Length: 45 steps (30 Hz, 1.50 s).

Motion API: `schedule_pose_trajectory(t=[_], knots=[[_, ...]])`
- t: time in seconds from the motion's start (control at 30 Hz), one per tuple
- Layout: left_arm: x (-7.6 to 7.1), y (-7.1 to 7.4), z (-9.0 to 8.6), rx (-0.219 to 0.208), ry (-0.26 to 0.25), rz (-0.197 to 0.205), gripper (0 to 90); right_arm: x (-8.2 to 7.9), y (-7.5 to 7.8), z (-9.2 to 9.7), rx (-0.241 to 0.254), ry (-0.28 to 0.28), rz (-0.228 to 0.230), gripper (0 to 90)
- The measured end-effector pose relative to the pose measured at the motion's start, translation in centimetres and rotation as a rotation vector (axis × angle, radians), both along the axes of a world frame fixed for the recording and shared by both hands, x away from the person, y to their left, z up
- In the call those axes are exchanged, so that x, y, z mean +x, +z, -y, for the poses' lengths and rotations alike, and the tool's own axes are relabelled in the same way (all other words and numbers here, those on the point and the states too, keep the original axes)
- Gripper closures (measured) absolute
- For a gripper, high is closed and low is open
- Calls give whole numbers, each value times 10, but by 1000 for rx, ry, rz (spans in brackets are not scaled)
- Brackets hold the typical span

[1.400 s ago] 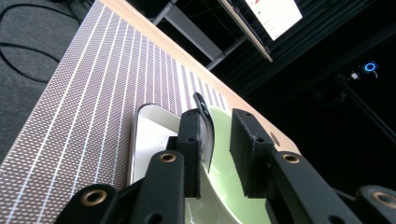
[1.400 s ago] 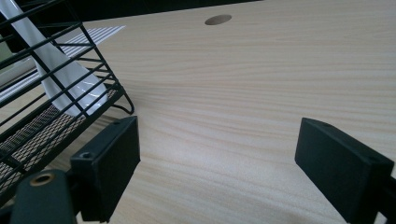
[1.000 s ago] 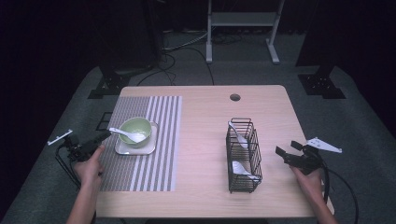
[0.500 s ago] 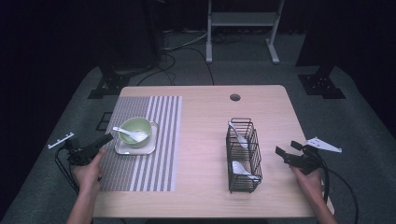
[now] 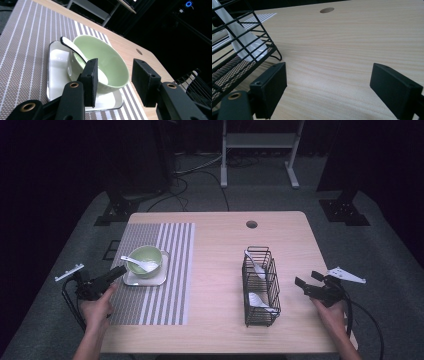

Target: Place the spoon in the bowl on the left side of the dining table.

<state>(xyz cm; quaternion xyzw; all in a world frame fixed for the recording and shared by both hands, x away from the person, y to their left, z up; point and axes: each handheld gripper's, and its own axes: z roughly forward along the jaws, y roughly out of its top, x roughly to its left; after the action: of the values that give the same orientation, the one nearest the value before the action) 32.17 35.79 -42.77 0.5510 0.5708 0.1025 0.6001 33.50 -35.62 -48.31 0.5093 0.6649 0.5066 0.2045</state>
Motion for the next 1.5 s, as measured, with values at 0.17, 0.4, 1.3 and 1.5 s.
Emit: schedule_pose_trajectory(t=[0.17,0.4,1.3,1.5], knots=[[-2,1,4,14,-20,3,533,0,0,0,-2,0,0,129],[-6,2,11,30,-41,14,517,0,0,0,-1,0,-2,129],[-12,6,49,98,-154,22,426,0,0,0,-2,0,0,129],[-13,6,58,111,-175,26,402,0,0,0,-1,0,0,129]])
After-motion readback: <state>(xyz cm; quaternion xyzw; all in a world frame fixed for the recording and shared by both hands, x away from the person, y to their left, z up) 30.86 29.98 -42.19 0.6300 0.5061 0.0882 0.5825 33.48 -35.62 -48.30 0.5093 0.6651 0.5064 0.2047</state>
